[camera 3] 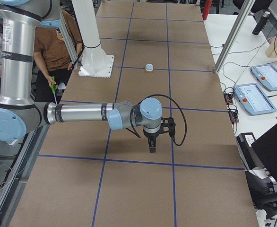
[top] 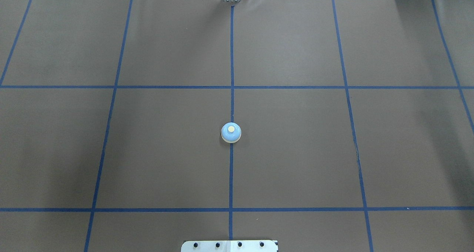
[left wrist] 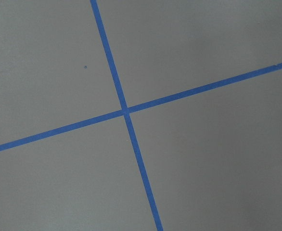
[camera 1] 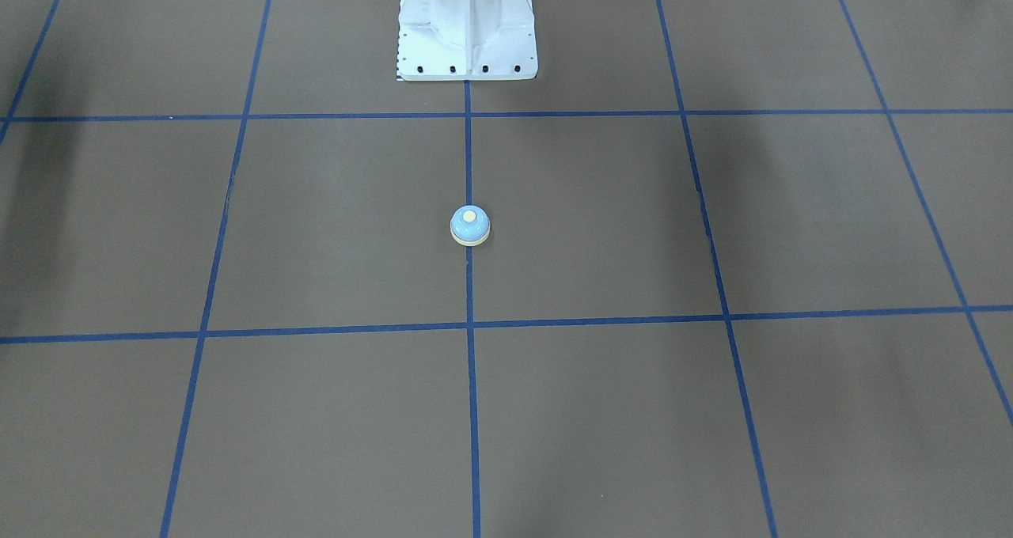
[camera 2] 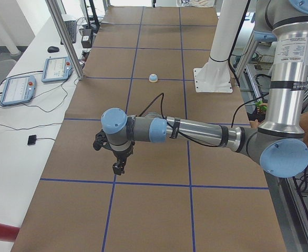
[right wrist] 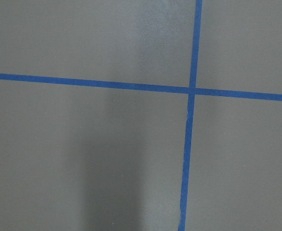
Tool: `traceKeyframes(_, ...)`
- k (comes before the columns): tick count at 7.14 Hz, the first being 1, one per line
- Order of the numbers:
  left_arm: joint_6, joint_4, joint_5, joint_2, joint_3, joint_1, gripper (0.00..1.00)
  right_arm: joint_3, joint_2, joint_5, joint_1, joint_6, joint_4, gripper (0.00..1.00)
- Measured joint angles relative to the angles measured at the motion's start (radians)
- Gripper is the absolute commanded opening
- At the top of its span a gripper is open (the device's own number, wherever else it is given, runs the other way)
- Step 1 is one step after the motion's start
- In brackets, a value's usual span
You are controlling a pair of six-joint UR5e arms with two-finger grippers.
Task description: Place and press bell with both arms
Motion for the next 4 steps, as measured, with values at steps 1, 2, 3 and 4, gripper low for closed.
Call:
traceKeyframes(1, 0.0, -0.001, 0.0, -0.001, 0.0, 0.0, 1.0, -0.001, 0.003, -0.001, 0.0, 0.001, 0.001, 1.0)
traceKeyframes(2, 0.0, -0.001, -0.001, -0.002, 0.0, 0.001, 1.0, -0.001, 0.006, -0.004, 0.0, 0.003, 0.001, 1.0)
traceKeyframes(3, -0.001, -0.001, -0.001, -0.003, -0.003, 0.001, 1.0, -0.002, 0.006, -0.005, -0.001, 0.003, 0.001, 1.0)
traceKeyframes(4, -0.001, -0.001, 0.0, -0.004, -0.007, 0.001, 1.0, -0.003, 0.007, -0.004, -0.001, 0.002, 0.001, 1.0)
